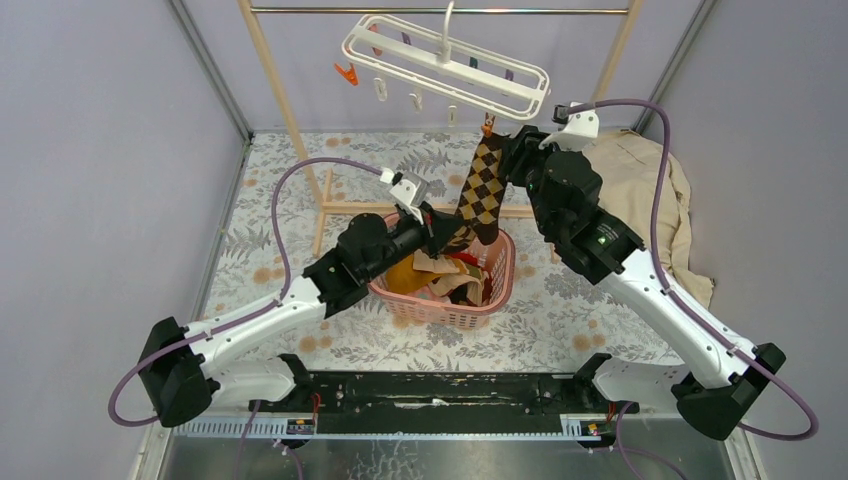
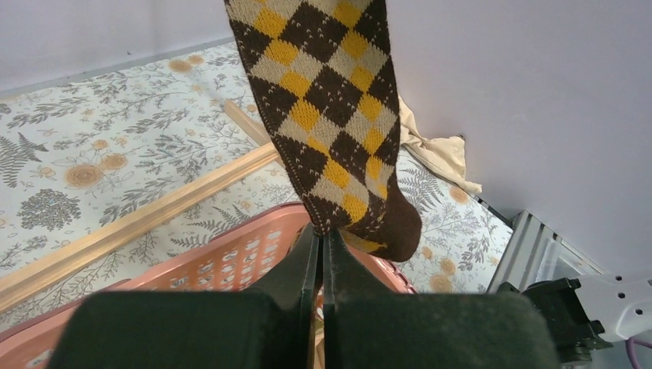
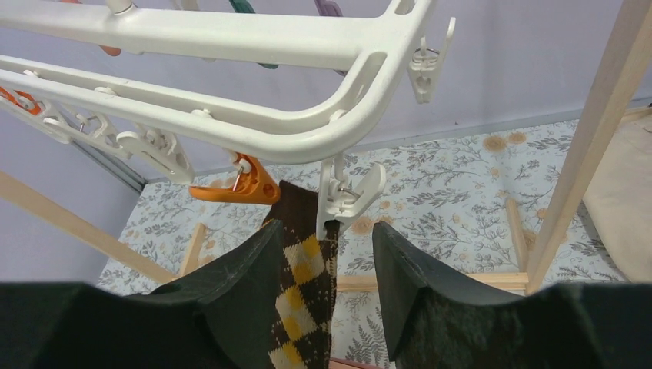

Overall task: Remove the socks clipped to the hanger
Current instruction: Remove the sock from the hanger.

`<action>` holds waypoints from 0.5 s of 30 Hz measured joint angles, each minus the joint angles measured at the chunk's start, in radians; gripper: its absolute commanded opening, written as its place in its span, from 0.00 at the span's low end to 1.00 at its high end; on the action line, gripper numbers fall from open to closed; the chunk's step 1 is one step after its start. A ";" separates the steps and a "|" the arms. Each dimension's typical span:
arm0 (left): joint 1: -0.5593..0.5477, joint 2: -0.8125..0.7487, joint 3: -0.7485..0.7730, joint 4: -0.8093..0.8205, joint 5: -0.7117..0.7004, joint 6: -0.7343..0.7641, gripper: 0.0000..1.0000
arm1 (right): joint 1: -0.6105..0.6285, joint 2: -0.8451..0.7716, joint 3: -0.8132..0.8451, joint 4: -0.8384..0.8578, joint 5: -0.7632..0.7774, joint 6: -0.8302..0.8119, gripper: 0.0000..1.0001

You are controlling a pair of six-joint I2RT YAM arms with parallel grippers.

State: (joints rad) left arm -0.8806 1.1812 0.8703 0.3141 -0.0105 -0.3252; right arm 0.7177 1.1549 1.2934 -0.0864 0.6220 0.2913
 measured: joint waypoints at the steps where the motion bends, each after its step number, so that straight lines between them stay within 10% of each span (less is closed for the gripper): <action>1: -0.005 0.000 0.000 0.000 -0.001 0.000 0.02 | 0.000 0.003 0.000 0.004 0.005 0.000 0.54; 15: -0.053 0.000 -0.012 0.000 -0.021 0.001 0.02 | 0.000 0.037 0.024 0.056 0.051 -0.028 0.51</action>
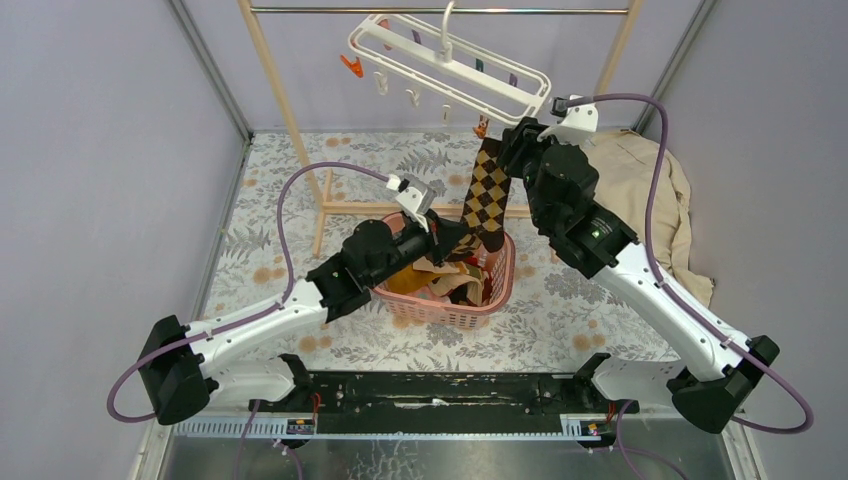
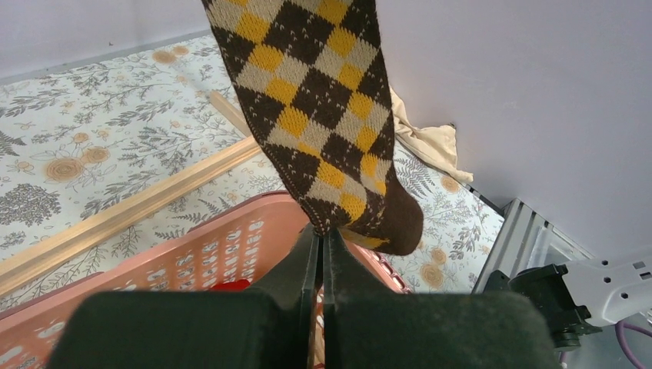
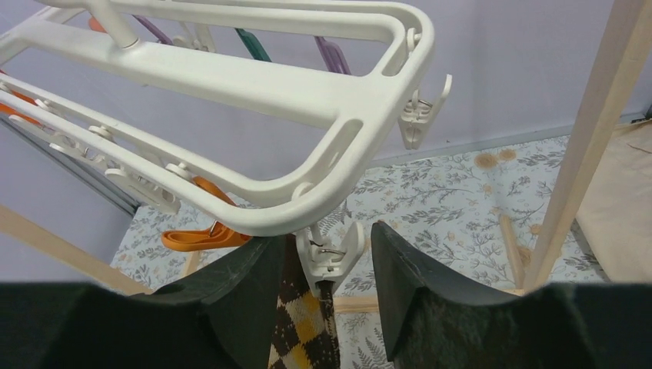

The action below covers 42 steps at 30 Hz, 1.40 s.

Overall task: Remove the socks clipped to the hanger
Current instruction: Remove the sock from the hanger, then place the sock in the bin.

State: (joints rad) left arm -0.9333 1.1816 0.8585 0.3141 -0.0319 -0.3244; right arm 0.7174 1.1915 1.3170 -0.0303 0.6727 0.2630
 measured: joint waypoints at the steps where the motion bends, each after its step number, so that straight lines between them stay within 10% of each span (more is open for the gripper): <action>1: -0.002 0.000 -0.001 0.000 -0.002 0.000 0.02 | 0.000 0.006 0.006 0.000 0.000 -0.002 0.50; 8: -0.010 0.000 -0.002 0.000 -0.004 0.002 0.02 | 0.000 0.038 0.026 0.008 -0.001 -0.013 0.12; 16: -0.010 0.000 -0.007 0.000 -0.018 0.005 0.02 | 0.000 0.039 0.026 0.015 -0.001 -0.020 0.06; 28: -0.010 -0.082 -0.012 -0.039 -0.021 0.008 0.03 | 0.000 0.028 0.023 0.014 -0.030 -0.026 0.66; 42: -0.010 -0.202 0.060 -0.215 -0.014 -0.016 0.10 | 0.000 -0.190 -0.134 -0.151 -0.135 -0.031 0.74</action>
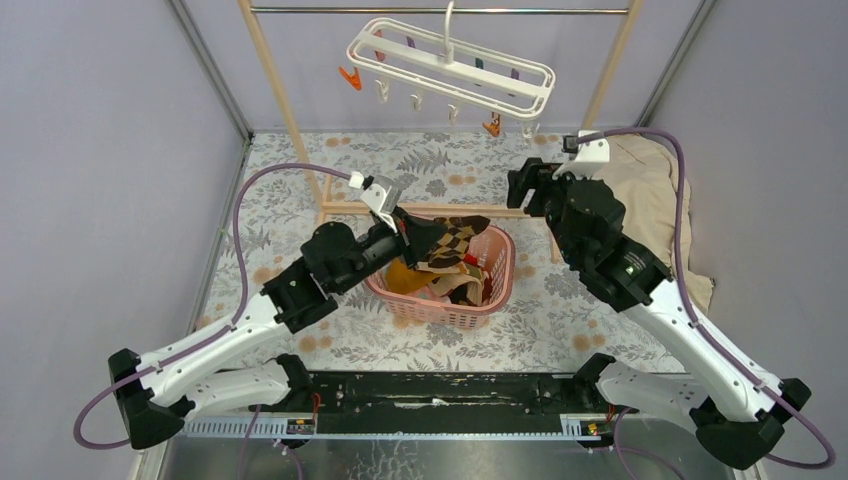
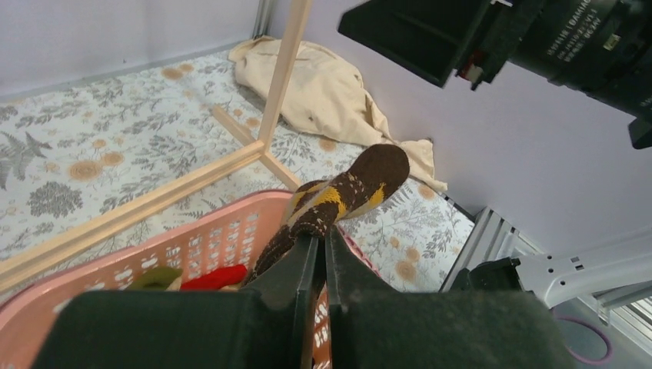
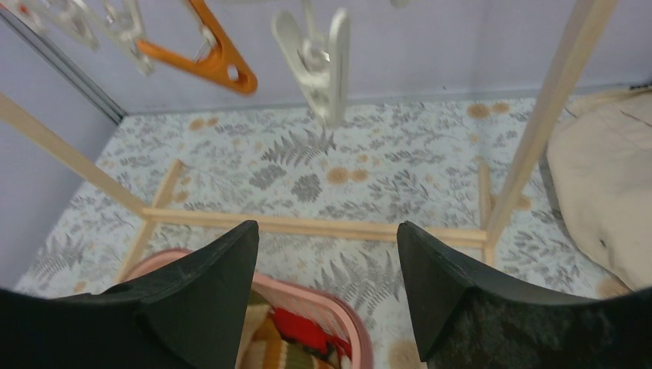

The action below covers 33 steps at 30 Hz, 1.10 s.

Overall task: Remove the socks clipped to the hanger
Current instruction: Place the sock in the bin.

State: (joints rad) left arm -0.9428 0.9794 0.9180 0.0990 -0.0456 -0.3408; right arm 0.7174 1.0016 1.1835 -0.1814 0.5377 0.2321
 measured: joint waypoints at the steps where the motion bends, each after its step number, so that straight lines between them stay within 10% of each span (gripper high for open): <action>1: 0.000 -0.004 0.000 -0.016 -0.001 -0.004 0.11 | 0.000 -0.019 -0.018 -0.022 0.000 0.000 0.74; 8: 0.000 -0.021 -0.079 -0.060 -0.046 -0.040 0.27 | 0.000 -0.135 -0.131 -0.128 -0.003 0.012 0.74; 18: 0.002 0.100 -0.203 -0.084 -0.147 -0.094 0.97 | 0.000 -0.130 -0.222 -0.198 -0.100 0.061 0.74; 33: 0.002 -0.072 -0.111 -0.246 -0.187 -0.096 0.99 | 0.000 -0.155 -0.310 -0.319 -0.163 0.129 0.60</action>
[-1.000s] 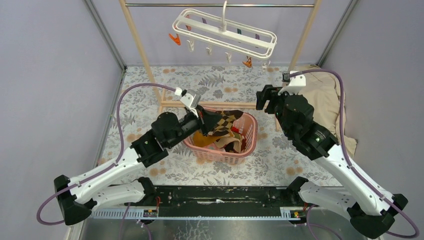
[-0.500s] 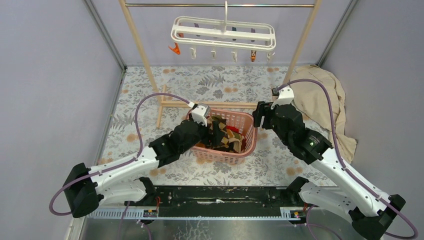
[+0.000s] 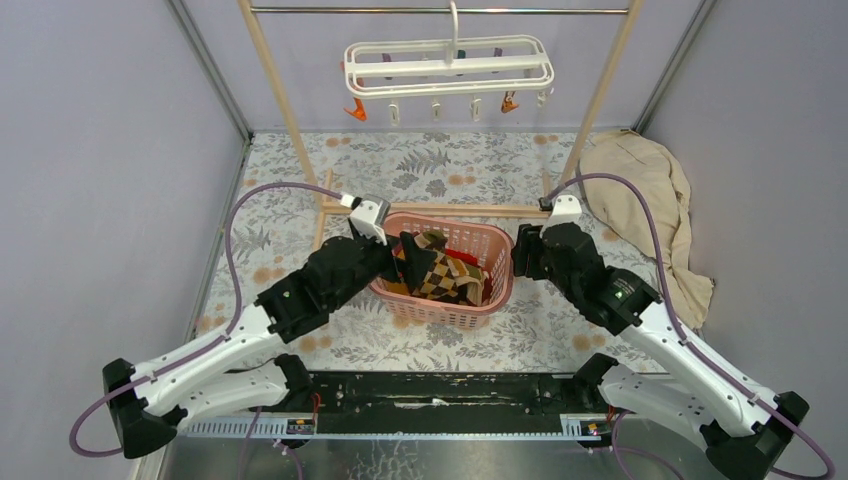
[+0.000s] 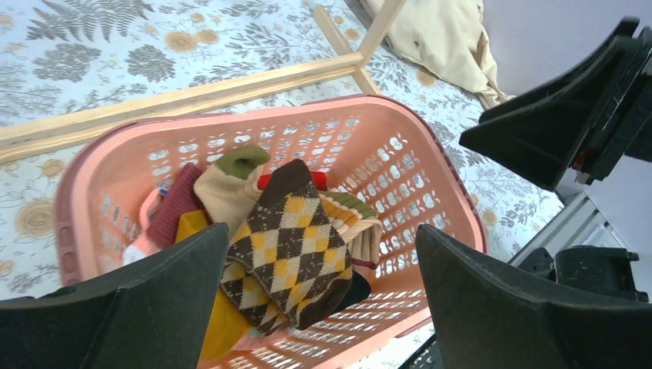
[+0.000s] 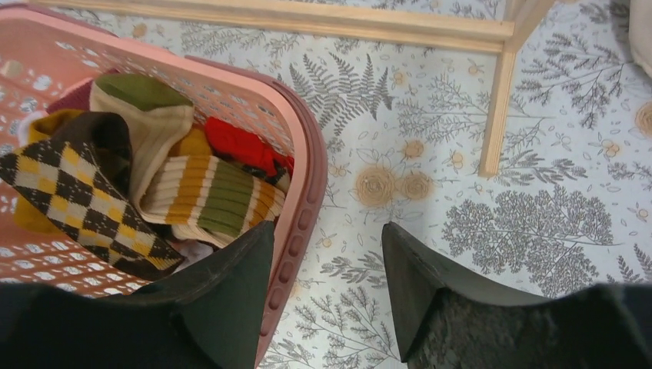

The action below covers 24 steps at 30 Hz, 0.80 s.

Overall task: Remove the socks clipped to the hanger
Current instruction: Place the sock in the bin, then adjust the bin at the center of the board.

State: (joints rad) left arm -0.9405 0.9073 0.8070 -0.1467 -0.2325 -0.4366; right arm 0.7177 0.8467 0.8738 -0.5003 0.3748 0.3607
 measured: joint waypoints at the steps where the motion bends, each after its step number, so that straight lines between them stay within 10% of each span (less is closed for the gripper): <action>1: 0.000 -0.013 0.000 -0.010 -0.009 0.002 0.99 | 0.000 -0.002 -0.008 -0.008 -0.001 0.005 0.60; 24: 0.185 0.014 -0.241 0.023 -0.273 -0.105 0.96 | 0.002 0.144 -0.107 0.175 -0.112 0.097 0.34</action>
State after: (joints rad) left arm -0.7555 0.9211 0.5663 -0.1234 -0.5056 -0.5419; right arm 0.7193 0.9905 0.7666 -0.3256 0.2626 0.4580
